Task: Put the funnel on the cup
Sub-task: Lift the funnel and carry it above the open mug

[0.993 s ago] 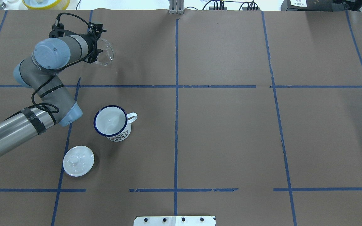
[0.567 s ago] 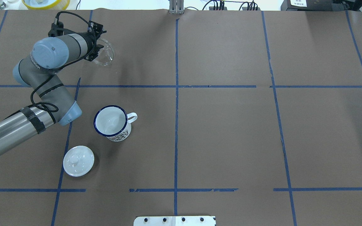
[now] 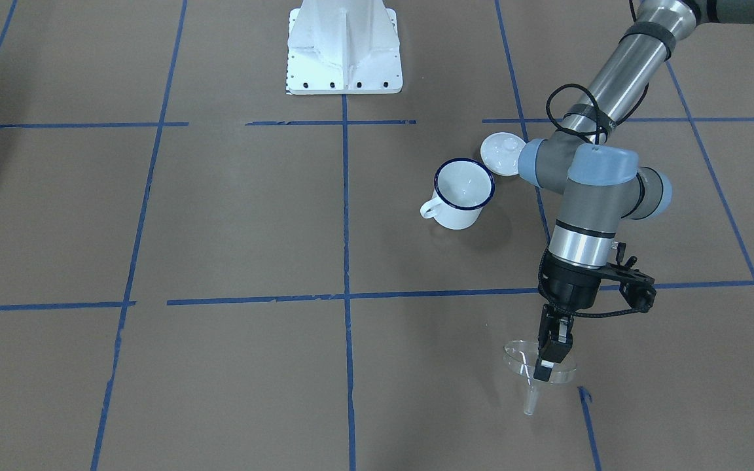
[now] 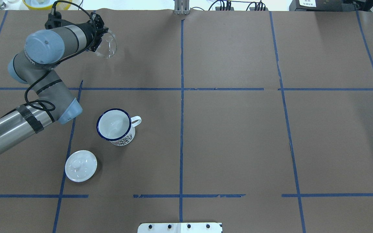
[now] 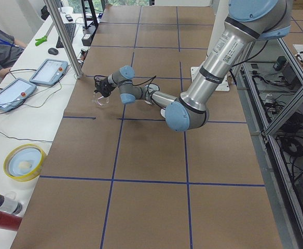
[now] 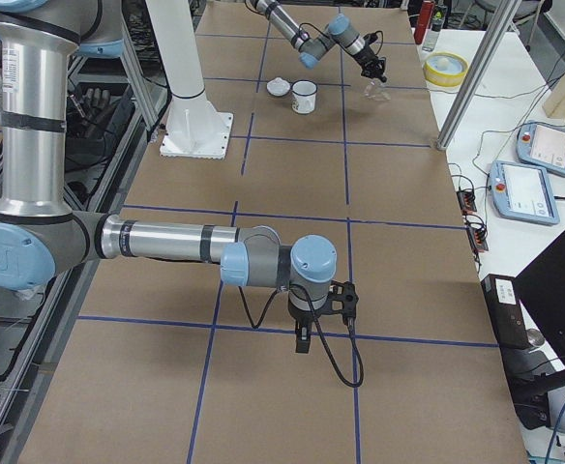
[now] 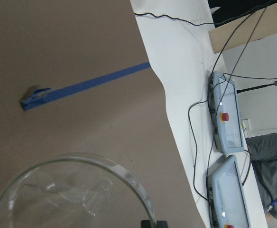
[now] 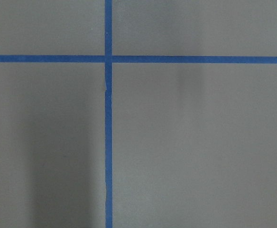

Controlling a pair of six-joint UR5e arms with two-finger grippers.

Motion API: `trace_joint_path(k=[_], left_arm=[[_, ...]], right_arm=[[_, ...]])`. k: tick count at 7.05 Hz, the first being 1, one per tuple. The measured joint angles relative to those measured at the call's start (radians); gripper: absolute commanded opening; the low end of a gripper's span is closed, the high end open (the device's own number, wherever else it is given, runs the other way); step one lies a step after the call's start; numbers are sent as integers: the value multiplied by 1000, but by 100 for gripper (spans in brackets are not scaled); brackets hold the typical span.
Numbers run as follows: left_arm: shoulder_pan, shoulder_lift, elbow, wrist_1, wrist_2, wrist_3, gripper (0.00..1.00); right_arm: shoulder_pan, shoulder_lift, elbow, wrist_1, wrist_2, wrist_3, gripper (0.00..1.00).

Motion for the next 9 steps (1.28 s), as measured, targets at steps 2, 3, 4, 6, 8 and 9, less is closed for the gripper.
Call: trace_joint_path(k=[2, 3, 4, 6, 8, 9], left_arm=[[-30, 3, -181, 131, -97, 4, 0], [-37, 3, -299, 251, -144, 5, 0], [-39, 1, -423, 396, -193, 14, 0], [-40, -10, -665, 739, -316, 75, 0], [-24, -49, -816, 1107, -429, 220, 0], [8, -64, -856, 1262, -474, 323, 0]], right_arm=[[0, 0, 0, 0, 0, 0, 100], [0, 0, 0, 0, 0, 0, 100], [0, 0, 0, 0, 0, 0, 100], [0, 0, 0, 0, 0, 0, 100], [0, 0, 0, 0, 0, 0, 100], [0, 0, 0, 0, 0, 0, 100]])
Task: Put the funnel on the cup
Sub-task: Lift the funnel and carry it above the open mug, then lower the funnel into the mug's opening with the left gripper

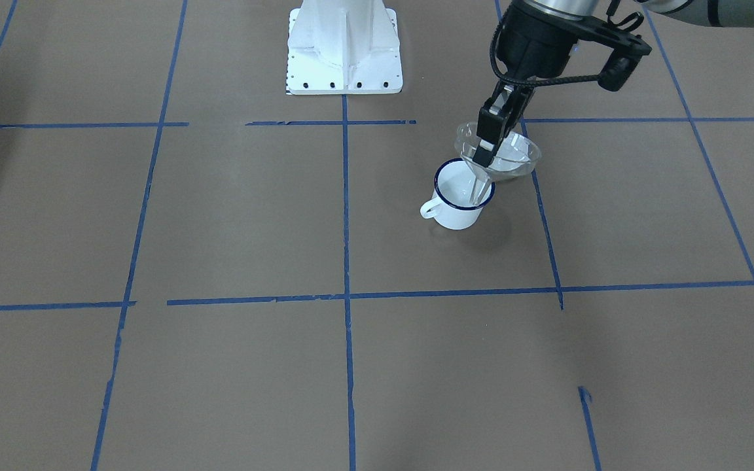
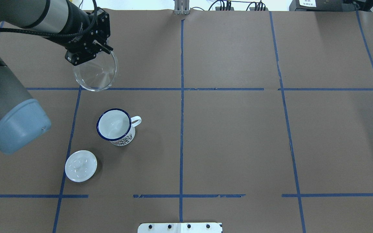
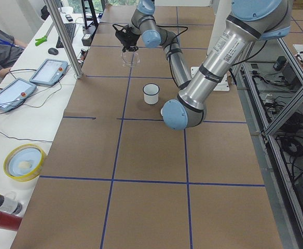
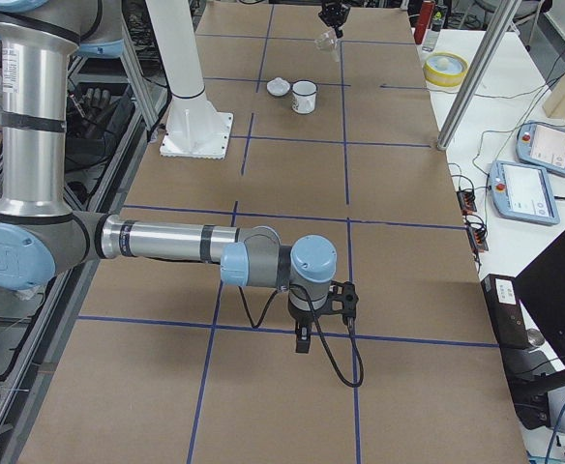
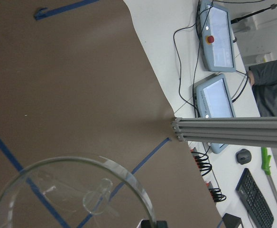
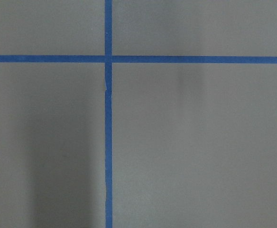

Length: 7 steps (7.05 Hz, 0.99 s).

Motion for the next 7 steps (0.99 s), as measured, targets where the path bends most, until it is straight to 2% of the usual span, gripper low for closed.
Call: trace_joint_path(k=[1, 2, 4, 7], left_arm=[[44, -4, -13, 98, -19, 99, 0], [88, -4, 2, 137, -25, 170, 0], [143, 5, 100, 77, -24, 227, 0], [154, 22, 218, -10, -23, 277, 0]], right_arm=[[0, 0, 0, 0, 0, 0, 100], [0, 0, 0, 0, 0, 0, 100], [0, 0, 0, 0, 0, 0, 100], [0, 0, 0, 0, 0, 0, 100]])
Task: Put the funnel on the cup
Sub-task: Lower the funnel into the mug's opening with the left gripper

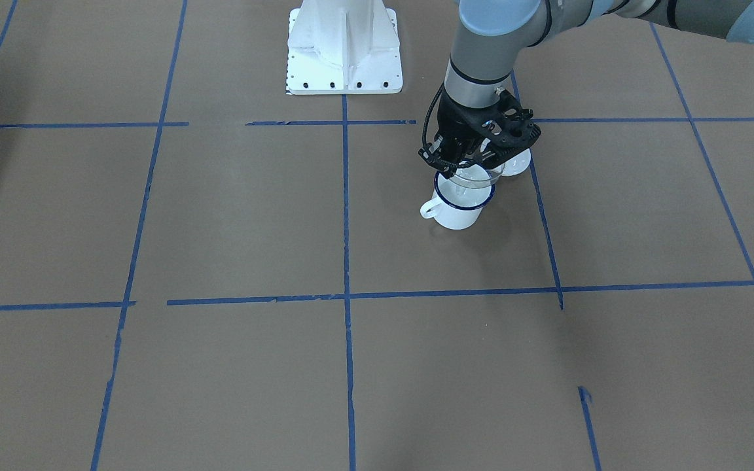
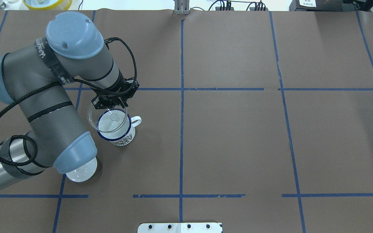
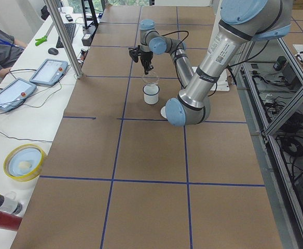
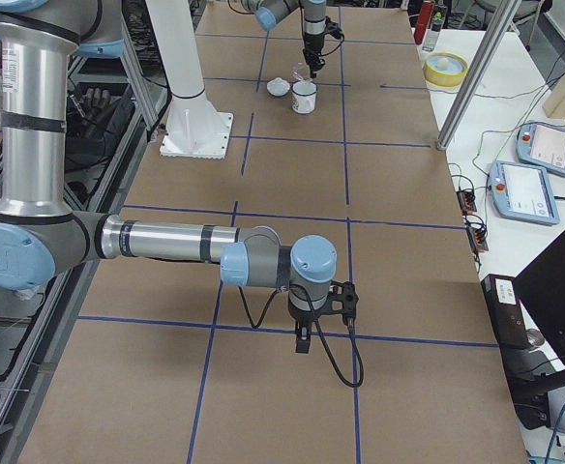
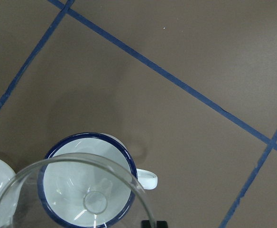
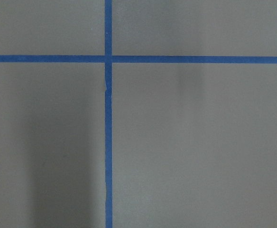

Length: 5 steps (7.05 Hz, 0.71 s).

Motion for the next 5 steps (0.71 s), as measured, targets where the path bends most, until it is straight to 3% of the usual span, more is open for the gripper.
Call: trace_joint_path(k=[5], left_arm=[[40, 40, 68, -103, -1, 30, 0]], right_arm=[[0, 0, 0, 0, 0, 0, 100]])
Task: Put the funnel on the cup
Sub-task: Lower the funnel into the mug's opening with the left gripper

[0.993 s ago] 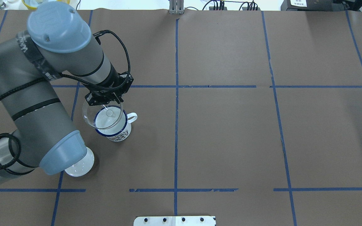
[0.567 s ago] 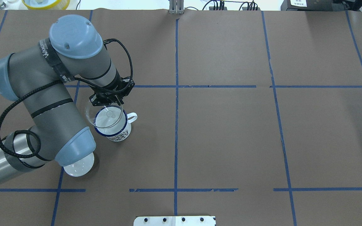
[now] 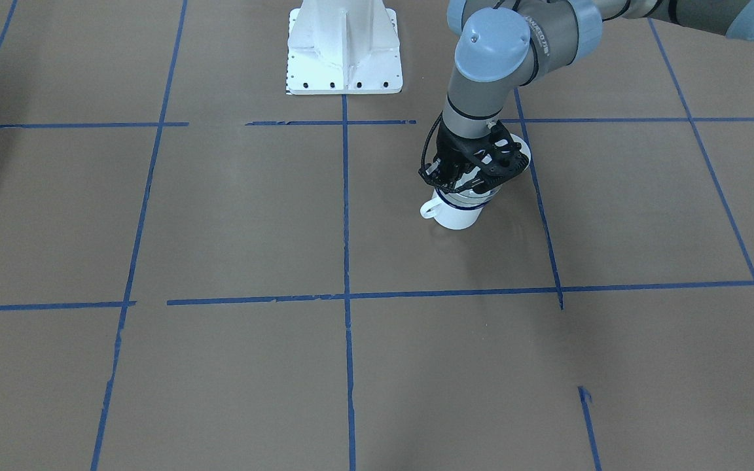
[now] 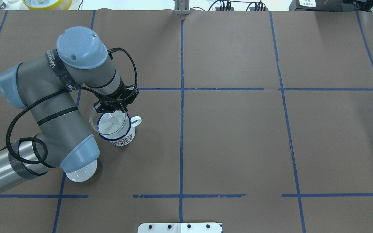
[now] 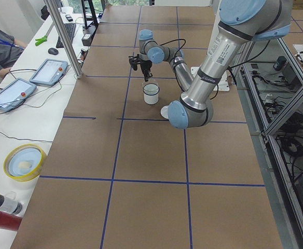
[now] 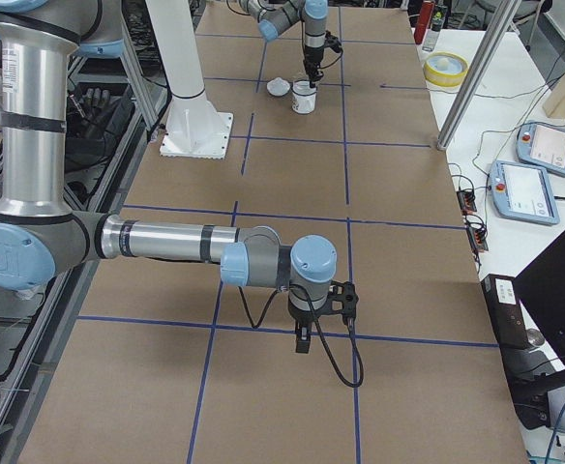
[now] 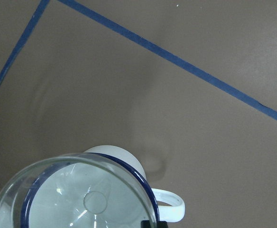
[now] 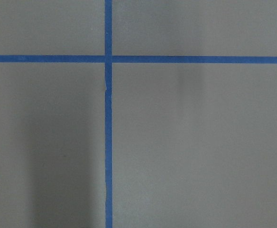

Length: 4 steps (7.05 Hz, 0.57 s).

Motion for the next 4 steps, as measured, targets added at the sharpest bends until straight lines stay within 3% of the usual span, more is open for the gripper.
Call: trace_joint_path(k=[1, 2, 3, 4], left_arm=[[5, 0, 1, -1, 0, 0, 0], [9, 0, 1, -2, 0, 0, 8], [11, 0, 1, -2, 0, 0, 24], [12, 1, 1, -2, 0, 0, 82]], right_arm=[[0, 0, 0, 0, 0, 0, 100], [0, 0, 0, 0, 0, 0, 100], [0, 0, 0, 0, 0, 0, 100], [0, 0, -1, 0, 0, 0, 100]])
